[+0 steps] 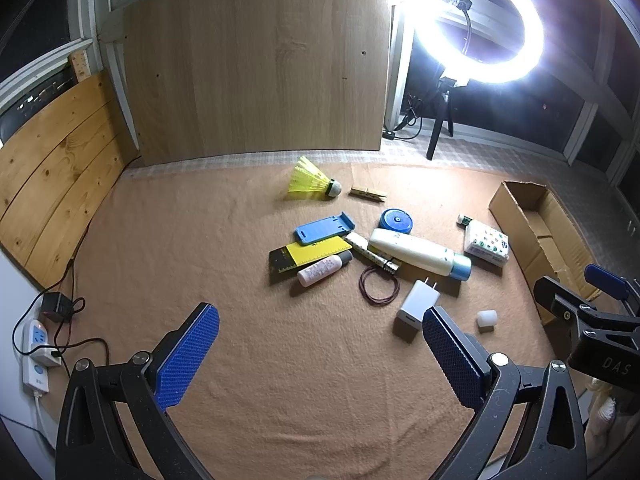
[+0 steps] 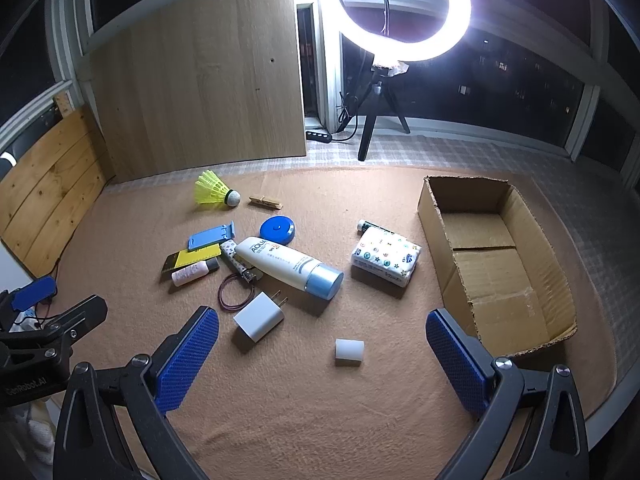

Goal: Organize objects
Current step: 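Move the right tool toward the white USB charger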

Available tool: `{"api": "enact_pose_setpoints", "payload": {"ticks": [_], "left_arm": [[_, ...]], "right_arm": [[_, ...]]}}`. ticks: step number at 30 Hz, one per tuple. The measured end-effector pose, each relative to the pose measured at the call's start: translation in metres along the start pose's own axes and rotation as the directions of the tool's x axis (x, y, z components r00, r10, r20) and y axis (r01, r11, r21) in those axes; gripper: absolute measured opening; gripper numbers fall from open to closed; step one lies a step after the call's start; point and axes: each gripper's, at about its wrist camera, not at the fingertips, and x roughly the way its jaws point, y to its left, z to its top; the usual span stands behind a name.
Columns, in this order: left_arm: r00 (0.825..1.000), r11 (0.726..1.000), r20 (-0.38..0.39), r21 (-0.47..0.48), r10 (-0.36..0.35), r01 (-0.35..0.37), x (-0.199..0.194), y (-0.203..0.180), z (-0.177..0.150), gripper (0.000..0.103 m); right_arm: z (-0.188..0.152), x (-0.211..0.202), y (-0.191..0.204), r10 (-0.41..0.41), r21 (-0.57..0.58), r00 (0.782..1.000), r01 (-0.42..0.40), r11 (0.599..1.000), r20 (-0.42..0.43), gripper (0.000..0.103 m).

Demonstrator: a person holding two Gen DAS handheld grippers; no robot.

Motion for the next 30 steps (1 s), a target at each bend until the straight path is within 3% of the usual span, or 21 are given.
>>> {"api": "enact_pose_setpoints", "payload": {"ticks": [14, 20, 23, 30], "left_arm": [[0.999, 1.0, -0.03, 0.005, -0.01, 0.01, 0.022, -0.001, 0.001, 0.103], [0.999, 1.0, -0.037, 0.016, -0.021, 0.021, 0.036, -0.006, 0.005, 0.103], [0.999, 0.999, -0.039, 0.026, -0.02, 0.021, 0.044, -0.011, 0.006, 0.103], [0.996, 0.997, -0.076, 0.056, -0.048, 0.052, 0.074, -0.025, 0.009, 0.103]], "right_arm": [[0.004, 0.023, -0.01, 0.041, -0.002, 0.998, -0.041, 0.999, -0.041, 0.102], [0.013, 0.046, -0.021, 0.121, 0.026, 0.989, -0.119, 0.993, -0.089, 0.102], [0.019, 0.057, -0.029, 0.159, 0.057, 0.982, -0.153, 0.987, -0.105, 0.098], [0.019, 0.086, -0.042, 0.242, 0.143, 0.953, -0.218, 0.965, -0.185, 0.077]]}}
